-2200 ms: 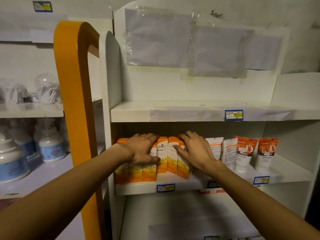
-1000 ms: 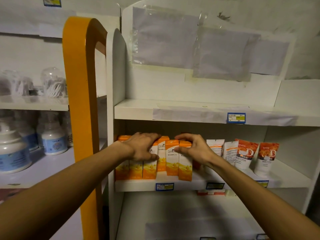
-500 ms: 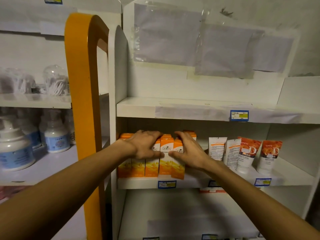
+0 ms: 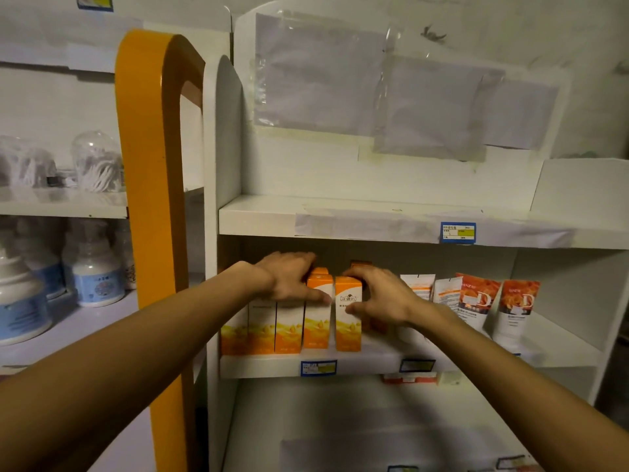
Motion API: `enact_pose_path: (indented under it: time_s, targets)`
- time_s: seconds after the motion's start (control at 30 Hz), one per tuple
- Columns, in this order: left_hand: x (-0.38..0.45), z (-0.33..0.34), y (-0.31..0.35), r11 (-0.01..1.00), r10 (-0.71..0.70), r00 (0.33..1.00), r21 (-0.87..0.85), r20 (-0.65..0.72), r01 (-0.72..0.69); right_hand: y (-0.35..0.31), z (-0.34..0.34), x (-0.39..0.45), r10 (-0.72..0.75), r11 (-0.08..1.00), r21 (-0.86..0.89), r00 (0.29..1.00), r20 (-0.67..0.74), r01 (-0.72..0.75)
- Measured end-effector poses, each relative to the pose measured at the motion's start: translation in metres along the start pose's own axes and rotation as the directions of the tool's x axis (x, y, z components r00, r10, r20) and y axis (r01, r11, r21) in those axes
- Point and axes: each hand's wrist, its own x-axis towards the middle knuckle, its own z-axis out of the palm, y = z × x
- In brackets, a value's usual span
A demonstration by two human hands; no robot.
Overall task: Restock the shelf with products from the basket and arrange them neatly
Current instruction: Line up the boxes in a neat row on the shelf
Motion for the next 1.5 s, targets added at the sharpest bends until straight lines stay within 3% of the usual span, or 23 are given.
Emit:
enact_pose_path:
  time_s: [0.17, 0.37, 0.67, 1.23, 1.5]
  targets:
    - [0.011, 0.0, 0.006, 0.998, -0.051, 0.998, 0.042, 0.044, 0.049, 0.001, -0.006, 0.012, 0.02, 1.0, -0.018, 0.999, 0.041, -0.019]
    - [0.021, 0.0, 0.004, 0.988, -0.083, 0.975, -0.114, 0.207, 0.108, -0.002, -0.004, 0.009, -0.007, 0.997, -0.077, 1.0, -0.004, 0.007]
    - [0.025, -0.007, -0.005, 0.97, -0.029, 0.961, -0.224, 0.274, 0.093, -0.011, -0.009, 0.009, -0.019, 0.999, -0.035, 1.0, -0.011, 0.019]
    - [0.022, -0.001, -0.006, 0.989, -0.008, 0.985, -0.144, 0.175, 0.034, -0.012, -0.005, 0.012, 0.048, 0.994, 0.095, 0.999, 0.024, -0.05]
    - [0.024, -0.002, -0.007, 0.985, -0.026, 0.974, -0.163, 0.226, 0.065, -0.015, -0.004, 0.014, 0.071, 0.991, 0.117, 0.997, 0.018, -0.073]
